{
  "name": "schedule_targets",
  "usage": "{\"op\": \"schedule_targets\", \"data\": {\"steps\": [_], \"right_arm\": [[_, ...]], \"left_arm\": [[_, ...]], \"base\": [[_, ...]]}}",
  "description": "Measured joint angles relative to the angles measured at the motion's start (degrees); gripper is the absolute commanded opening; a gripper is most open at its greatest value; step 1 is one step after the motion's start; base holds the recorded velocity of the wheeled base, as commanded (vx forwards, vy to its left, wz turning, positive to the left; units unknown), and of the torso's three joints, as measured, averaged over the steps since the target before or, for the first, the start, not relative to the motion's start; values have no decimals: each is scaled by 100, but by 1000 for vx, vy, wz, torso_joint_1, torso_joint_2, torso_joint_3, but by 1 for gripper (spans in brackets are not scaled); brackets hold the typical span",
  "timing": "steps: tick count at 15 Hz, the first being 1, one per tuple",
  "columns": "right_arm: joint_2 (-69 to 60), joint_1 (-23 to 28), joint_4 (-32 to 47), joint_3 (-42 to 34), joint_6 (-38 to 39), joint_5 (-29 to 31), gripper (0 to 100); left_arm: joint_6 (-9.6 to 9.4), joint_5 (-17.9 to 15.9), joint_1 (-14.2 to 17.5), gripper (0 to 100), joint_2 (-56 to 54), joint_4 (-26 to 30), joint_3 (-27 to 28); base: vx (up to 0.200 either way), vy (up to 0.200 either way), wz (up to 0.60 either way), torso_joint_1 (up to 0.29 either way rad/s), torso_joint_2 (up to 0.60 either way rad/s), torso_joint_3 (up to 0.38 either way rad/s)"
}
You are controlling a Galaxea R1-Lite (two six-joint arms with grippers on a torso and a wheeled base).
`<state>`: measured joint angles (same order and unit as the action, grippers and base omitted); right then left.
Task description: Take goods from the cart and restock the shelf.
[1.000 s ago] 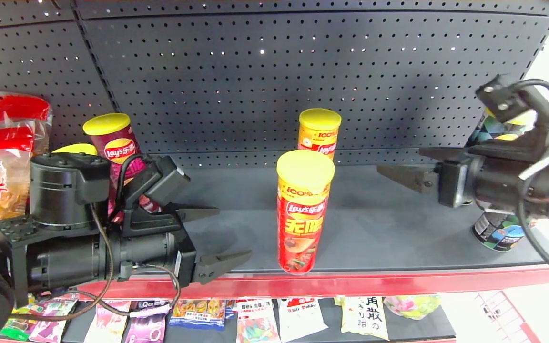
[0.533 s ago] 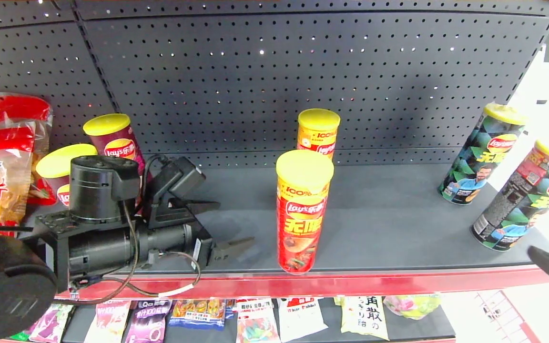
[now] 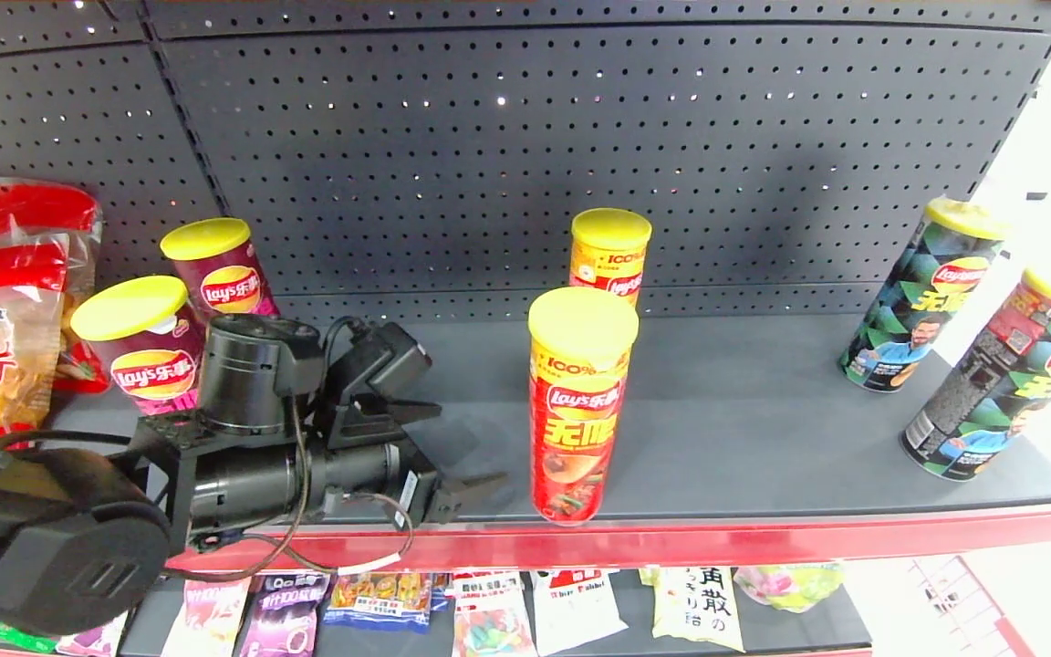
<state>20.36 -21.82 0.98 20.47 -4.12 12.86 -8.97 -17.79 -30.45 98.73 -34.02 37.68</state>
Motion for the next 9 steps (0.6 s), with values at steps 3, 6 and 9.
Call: {"op": "schedule_targets", "data": {"steps": [3,6,9], "right_arm": [[-77,2,0,4,0,-2,100],[-96,5,0,12,7,-2,100],[-99,5,0,1,16,-2,100]], "left_arm": [[-2,5,-77,100,91,37,0],[-132,38,-80,100,190,39,10],[-167,145,-74,100,347,41,156]], "base": [[0,0,0,0,0,0],[0,0,0,0,0,0],[0,0,0,0,0,0]]}}
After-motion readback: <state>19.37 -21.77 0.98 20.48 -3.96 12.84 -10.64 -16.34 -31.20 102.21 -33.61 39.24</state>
